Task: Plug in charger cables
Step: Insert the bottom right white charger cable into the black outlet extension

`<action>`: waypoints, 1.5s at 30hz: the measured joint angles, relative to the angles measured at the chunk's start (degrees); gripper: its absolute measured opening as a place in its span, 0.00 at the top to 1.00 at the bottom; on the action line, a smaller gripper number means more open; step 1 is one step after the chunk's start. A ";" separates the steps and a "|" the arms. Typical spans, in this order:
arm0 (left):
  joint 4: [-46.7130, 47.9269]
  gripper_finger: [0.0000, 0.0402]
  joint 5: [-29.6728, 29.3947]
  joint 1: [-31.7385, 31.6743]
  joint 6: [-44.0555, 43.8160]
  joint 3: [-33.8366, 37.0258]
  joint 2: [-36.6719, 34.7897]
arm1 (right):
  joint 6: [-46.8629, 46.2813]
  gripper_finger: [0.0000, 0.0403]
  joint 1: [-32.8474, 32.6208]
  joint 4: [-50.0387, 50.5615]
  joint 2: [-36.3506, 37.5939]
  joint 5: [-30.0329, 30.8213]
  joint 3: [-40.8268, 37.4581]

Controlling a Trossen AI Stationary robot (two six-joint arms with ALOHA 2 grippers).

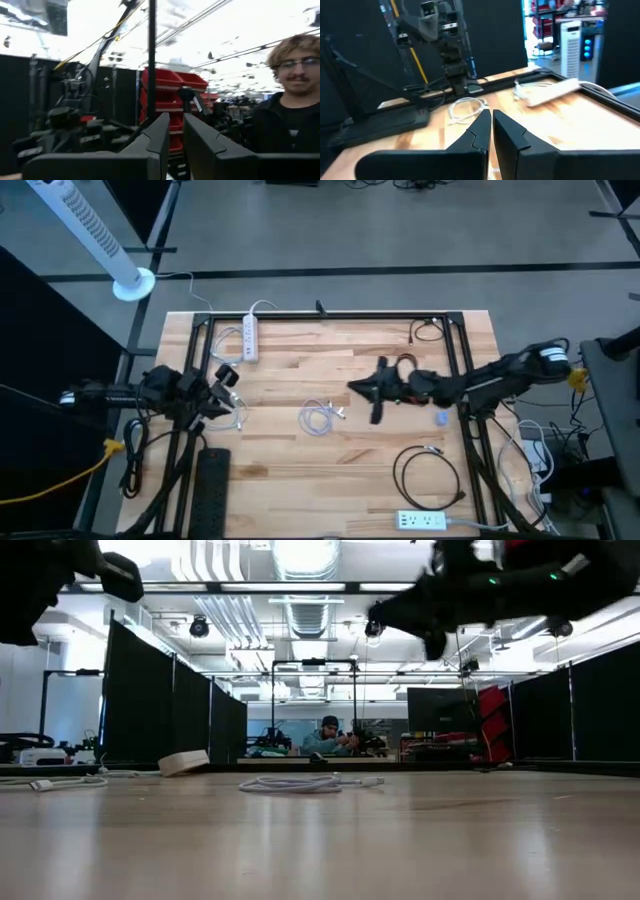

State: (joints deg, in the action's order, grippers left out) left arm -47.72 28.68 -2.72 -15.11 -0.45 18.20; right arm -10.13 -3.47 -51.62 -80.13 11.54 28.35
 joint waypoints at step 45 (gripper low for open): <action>9.67 0.59 -28.25 0.85 2.16 0.00 29.59 | -27.89 0.63 4.32 53.32 -25.91 -5.44 29.58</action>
State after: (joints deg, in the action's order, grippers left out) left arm -38.05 0.43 -1.87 -12.95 -0.45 47.80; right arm -38.02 0.85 1.69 -106.03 6.10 57.93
